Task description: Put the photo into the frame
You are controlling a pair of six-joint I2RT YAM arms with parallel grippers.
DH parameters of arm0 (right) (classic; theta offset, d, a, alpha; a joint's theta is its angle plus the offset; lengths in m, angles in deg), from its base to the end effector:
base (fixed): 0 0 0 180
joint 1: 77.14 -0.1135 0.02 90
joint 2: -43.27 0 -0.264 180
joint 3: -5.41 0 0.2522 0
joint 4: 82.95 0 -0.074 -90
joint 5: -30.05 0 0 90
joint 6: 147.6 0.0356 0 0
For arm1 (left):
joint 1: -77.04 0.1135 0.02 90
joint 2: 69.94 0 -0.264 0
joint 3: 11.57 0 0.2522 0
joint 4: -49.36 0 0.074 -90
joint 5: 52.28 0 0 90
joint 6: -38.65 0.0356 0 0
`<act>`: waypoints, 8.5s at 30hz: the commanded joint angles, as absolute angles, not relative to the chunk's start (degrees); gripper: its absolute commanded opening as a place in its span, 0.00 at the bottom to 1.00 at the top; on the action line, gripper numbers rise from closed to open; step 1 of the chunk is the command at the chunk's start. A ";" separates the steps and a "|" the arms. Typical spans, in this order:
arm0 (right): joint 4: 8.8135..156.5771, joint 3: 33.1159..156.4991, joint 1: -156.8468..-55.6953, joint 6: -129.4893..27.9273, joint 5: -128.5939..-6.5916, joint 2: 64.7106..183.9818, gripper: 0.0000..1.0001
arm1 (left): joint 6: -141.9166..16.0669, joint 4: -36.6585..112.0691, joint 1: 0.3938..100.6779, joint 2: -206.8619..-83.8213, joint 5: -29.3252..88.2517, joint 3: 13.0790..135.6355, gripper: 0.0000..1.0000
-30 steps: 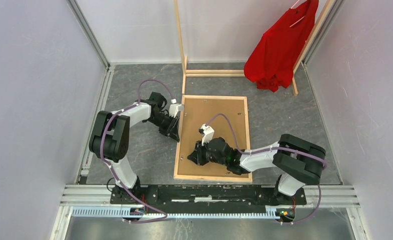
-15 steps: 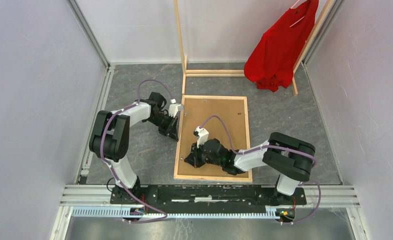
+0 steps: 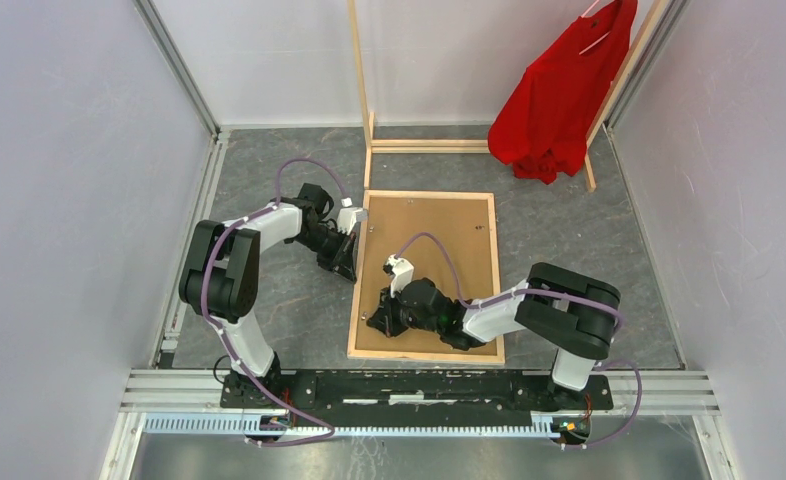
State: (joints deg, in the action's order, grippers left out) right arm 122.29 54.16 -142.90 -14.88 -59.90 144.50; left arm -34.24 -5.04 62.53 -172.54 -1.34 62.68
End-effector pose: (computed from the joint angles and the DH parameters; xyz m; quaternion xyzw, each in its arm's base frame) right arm 0.1324 0.2940 0.1222 -0.1703 0.8366 0.4223 0.3046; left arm 0.2968 -0.1000 0.1506 0.2766 0.8992 -0.3322 0.0671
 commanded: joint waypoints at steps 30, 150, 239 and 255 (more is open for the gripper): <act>125.14 56.96 -142.21 -14.94 -55.69 147.74 0.00 | -31.22 -6.32 61.48 -171.71 1.76 64.06 0.11; 112.45 85.14 -117.36 -23.18 -68.64 163.77 0.00 | -38.27 -3.41 64.64 -184.46 -1.03 80.37 0.29; 117.21 87.88 -116.11 -15.25 -68.99 171.41 0.00 | -33.53 -5.62 64.91 -186.29 0.46 79.34 0.16; 110.89 71.69 -108.21 -21.62 -65.34 143.30 0.74 | -27.65 -11.24 65.17 -180.92 3.41 79.52 0.22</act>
State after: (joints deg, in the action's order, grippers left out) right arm 115.06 76.78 -113.15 -16.93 -70.69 155.95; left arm -33.65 -8.08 65.11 -184.89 -0.71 80.27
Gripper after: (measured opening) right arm 0.630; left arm 0.208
